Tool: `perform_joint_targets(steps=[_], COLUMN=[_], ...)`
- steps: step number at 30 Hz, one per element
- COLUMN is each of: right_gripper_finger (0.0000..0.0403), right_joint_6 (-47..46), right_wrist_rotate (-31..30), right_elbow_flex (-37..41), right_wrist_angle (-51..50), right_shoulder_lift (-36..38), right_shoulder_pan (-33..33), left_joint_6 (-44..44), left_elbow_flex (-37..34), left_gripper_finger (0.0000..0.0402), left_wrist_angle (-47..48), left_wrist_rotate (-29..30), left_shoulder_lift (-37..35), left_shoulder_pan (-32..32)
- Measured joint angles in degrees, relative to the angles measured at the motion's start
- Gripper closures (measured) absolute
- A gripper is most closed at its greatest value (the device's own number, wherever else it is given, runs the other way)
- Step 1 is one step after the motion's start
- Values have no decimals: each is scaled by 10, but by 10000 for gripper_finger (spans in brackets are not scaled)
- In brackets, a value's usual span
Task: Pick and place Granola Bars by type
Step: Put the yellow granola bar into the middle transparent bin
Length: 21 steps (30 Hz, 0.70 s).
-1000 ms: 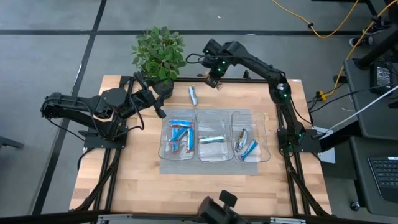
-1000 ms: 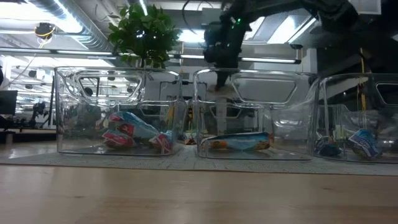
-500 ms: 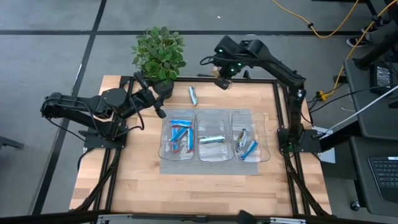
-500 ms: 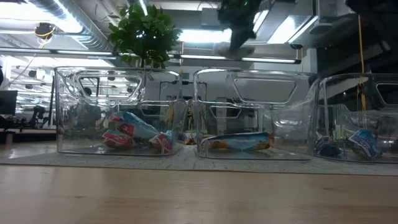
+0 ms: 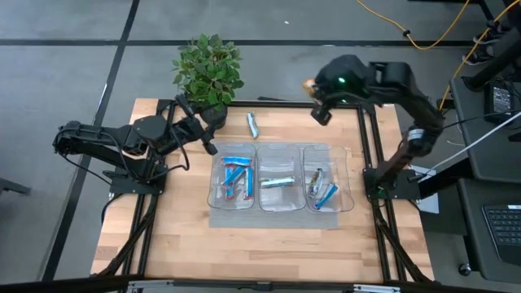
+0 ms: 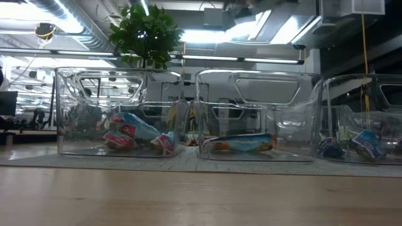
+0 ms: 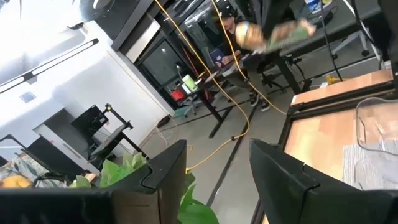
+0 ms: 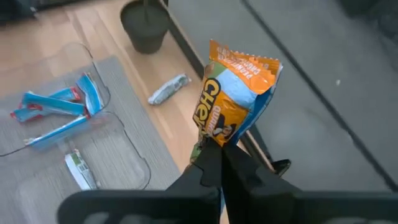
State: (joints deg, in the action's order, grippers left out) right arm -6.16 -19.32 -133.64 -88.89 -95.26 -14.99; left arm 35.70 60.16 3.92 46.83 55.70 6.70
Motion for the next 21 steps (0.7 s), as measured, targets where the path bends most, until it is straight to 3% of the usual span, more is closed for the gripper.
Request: perform_joint_targets(steps=[6,12,17,21], right_gripper_finger=[397,397,397,397], right_joint_6=[-30,-58,-58,-79], right_wrist_rotate=[-56,-71,16,73], right_elbow_flex=[32,228,411,511], right_wrist_angle=[4,128,338,470], right_shoulder_lift=[43,121,185,204], right_shoulder_pan=[67,119,139,153], left_joint_6=[0,0,0,0], left_elbow_flex=[0,0,0,0], left_gripper_finger=[233,233,233,233], left_wrist_angle=[16,22,23,23], left_wrist_rotate=[-1,-4,-4,-4], left_shoulder_lift=[0,0,0,0], left_shoulder_pan=[0,0,0,0])
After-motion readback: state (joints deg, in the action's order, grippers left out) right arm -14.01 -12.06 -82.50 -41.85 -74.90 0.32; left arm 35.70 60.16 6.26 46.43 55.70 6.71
